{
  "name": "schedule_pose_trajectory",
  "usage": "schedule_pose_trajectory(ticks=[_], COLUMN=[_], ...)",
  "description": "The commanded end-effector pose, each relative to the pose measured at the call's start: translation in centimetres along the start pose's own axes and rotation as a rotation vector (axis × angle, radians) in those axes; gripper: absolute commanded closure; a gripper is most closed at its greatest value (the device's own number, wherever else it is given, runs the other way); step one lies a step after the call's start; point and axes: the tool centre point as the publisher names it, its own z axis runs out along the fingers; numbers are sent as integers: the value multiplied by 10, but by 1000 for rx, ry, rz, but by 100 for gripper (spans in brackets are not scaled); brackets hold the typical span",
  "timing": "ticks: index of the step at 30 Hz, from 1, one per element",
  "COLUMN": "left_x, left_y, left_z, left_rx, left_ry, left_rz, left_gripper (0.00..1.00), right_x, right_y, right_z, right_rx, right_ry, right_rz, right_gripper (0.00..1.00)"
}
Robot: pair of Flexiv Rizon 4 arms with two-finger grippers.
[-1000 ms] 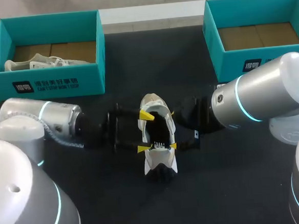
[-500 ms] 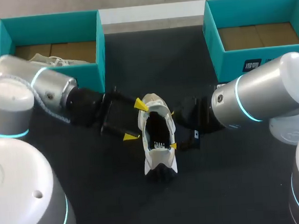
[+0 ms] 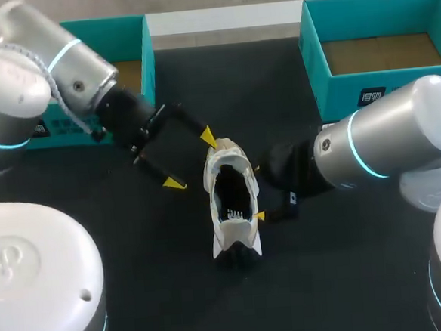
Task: Take the shoe out of the shoebox, open the shoe tongue, remove and reinsert the insole, then place the shoe into the shoebox
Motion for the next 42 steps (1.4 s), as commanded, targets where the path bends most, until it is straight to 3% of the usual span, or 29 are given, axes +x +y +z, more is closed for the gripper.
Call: schedule_pose_trajectory(ticks=[1, 10, 16, 22, 29, 35, 36, 39, 40, 42], left_x=[-1, -1, -1, 2, -2, -15, -16, -20, -20, -21], left_y=[-1, -1, -1, -5, -10, -16, -17, -19, -20, -20], left_z=[-1, -1, -1, -10, -14, -17, -18, -23, -24, -26], left_rx=[-1, -1, -1, -58, -105, -60, -56, -21, -23, -38], left_ry=[27, 27, 27, 116, 194, 301, 310, 368, 408, 448], left_rz=[0, 0, 0, -13, -20, 5, 10, 42, 61, 67], left_gripper=[0, 0, 0, 0, 0, 0, 4, 92, 100, 100], right_x=[-11, -28, -33, -36, -37, -37, -37, -37, -37, -37], right_y=[-14, -36, -35, -33, -32, -32, -32, -32, -32, -32], right_z=[-47, -104, -125, -146, -149, -149, -149, -149, -149, -149], right_rx=[20, 43, 16, 58, 81, 81, 81, 81, 81, 81], right_ry=[20, 86, 109, 140, 133, 133, 133, 133, 133, 133], right_rz=[-6, -43, -54, -89, -87, -87, -87, -87, -87, -87], right_gripper=[0, 0, 0, 0, 0, 0, 0, 0, 0, 0])
